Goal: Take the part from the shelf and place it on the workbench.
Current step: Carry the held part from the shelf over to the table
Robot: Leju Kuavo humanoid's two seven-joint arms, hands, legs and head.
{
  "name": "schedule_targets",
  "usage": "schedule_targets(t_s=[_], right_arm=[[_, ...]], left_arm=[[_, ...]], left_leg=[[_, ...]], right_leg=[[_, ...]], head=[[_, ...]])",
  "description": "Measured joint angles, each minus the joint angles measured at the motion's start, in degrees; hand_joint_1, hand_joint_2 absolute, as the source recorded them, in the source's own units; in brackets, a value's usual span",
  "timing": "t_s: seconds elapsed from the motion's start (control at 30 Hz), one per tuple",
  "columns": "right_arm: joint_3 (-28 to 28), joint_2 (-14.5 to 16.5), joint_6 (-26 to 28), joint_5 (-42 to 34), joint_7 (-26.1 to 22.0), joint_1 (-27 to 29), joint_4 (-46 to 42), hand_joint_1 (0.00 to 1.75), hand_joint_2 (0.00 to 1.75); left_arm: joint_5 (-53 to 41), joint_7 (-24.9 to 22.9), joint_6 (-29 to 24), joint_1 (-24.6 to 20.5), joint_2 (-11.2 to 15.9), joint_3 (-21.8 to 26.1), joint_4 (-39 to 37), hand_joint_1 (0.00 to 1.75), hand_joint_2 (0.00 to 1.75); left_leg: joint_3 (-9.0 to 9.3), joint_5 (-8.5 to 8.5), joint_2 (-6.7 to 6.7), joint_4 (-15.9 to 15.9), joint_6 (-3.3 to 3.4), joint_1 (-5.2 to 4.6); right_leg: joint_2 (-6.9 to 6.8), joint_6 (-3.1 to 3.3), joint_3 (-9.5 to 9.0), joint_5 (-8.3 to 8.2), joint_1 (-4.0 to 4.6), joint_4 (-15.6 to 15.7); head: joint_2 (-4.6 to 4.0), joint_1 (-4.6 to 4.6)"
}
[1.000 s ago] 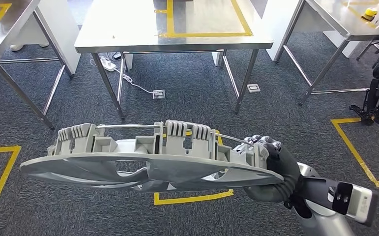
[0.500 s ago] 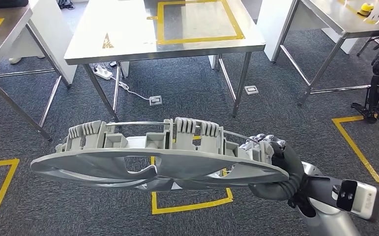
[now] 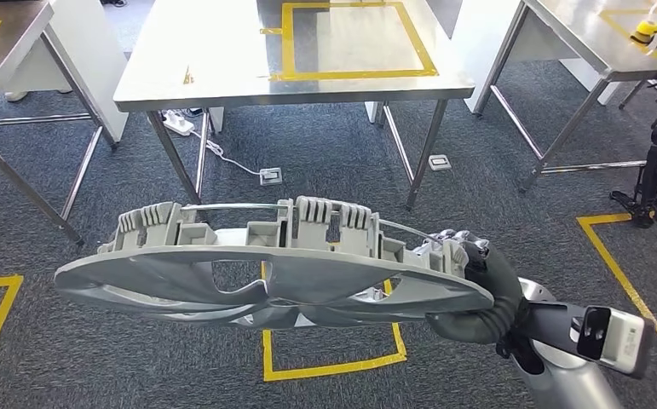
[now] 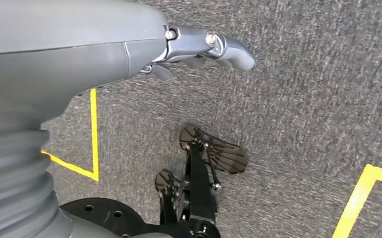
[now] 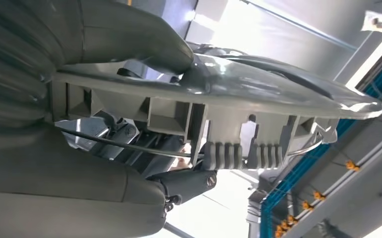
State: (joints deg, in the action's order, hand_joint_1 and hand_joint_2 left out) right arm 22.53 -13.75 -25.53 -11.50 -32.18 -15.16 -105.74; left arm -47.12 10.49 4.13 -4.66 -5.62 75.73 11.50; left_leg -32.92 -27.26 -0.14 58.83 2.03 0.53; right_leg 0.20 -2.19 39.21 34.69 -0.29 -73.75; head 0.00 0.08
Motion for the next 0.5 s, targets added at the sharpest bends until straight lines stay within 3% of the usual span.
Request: schedule_targets(t_s=[0.03,0.07,0.13,0.17,0.2,0.27,0.37,0.43,0.5], right_arm=[[0.1,0.0,0.0,0.0,0.1,0.1,0.0,1.75,1.75],[0.1,0.0,0.0,0.1,0.1,0.1,0.1,1.75,1.75],[0.2,0.0,0.0,0.1,0.1,0.1,0.1,1.75,1.75],[0.2,0.0,0.0,0.1,0.1,0.1,0.1,1.75,1.75],[0.2,0.0,0.0,0.1,0.1,0.1,0.1,1.75,1.75],[0.2,0.0,0.0,0.1,0.1,0.1,0.2,1.75,1.75],[0.2,0.1,0.0,0.1,0.2,0.0,0.2,1.75,1.75],[0.2,0.2,0.0,0.1,0.1,-0.1,0.2,1.75,1.75],[0.3,0.3,0.0,0.1,0.1,0.0,0.2,1.75,1.75]], left_arm=[[0.0,0.0,0.0,0.0,0.0,0.0,0.0,0.00,1.75],[0.0,0.0,0.0,0.1,0.0,0.0,0.0,0.00,1.75],[0.0,0.0,0.0,0.1,-0.1,0.0,0.0,0.00,1.75],[0.0,0.0,0.0,0.1,-0.2,0.0,0.0,0.00,1.75],[0.0,0.0,0.0,0.0,-0.2,0.0,0.0,0.00,1.75],[0.0,0.0,0.0,-0.1,-0.2,0.0,0.0,0.00,1.75],[0.0,0.0,0.0,-0.1,-0.3,0.0,0.0,0.00,1.75],[0.0,0.0,0.0,-0.2,-0.3,0.0,0.0,0.00,1.75],[0.0,0.0,0.0,-0.2,-0.3,0.0,0.0,0.00,1.75]], left_leg=[[0.30,-0.31,-0.02,0.0,-0.04,0.00],[0.71,-0.64,-0.03,0.0,-0.13,0.00],[1.72,-1.44,-0.05,0.0,-0.44,0.00],[2.20,-1.82,-0.06,0.0,-0.67,-0.05],[2.53,-2.16,-0.05,-0.2,-0.97,-0.10],[3.11,-2.23,0.00,-0.2,-1.75,-0.22],[3.19,-2.72,0.04,1.7,-2.78,-0.25],[0.37,-5.14,0.03,7.0,-3.12,-0.16],[-4.24,-7.99,0.04,13.9,-3.30,-0.14]], right_leg=[[0.00,0.03,1.45,0.00,-0.03,-1.1],[0.00,0.12,1.80,-1.34,-0.04,-0.1],[-0.07,0.47,-0.44,-6.74,0.01,7.2],[-0.17,0.65,-1.81,-8.41,0.15,11.0],[-0.26,0.93,-2.84,-9.06,0.33,13.6],[-0.29,1.69,-3.46,-8.41,0.60,15.2],[-0.21,2.99,-4.90,-9.13,0.27,15.9],[-0.28,3.48,-5.80,-8.79,0.19,16.0],[-0.20,3.68,-6.34,-8.14,0.29,15.9]], head=[[0.00,0.01],[0.00,0.03],[0.00,0.08],[0.00,0.08],[0.00,0.09],[0.00,0.07],[0.00,-0.08],[0.00,-0.38],[0.00,-0.63]])
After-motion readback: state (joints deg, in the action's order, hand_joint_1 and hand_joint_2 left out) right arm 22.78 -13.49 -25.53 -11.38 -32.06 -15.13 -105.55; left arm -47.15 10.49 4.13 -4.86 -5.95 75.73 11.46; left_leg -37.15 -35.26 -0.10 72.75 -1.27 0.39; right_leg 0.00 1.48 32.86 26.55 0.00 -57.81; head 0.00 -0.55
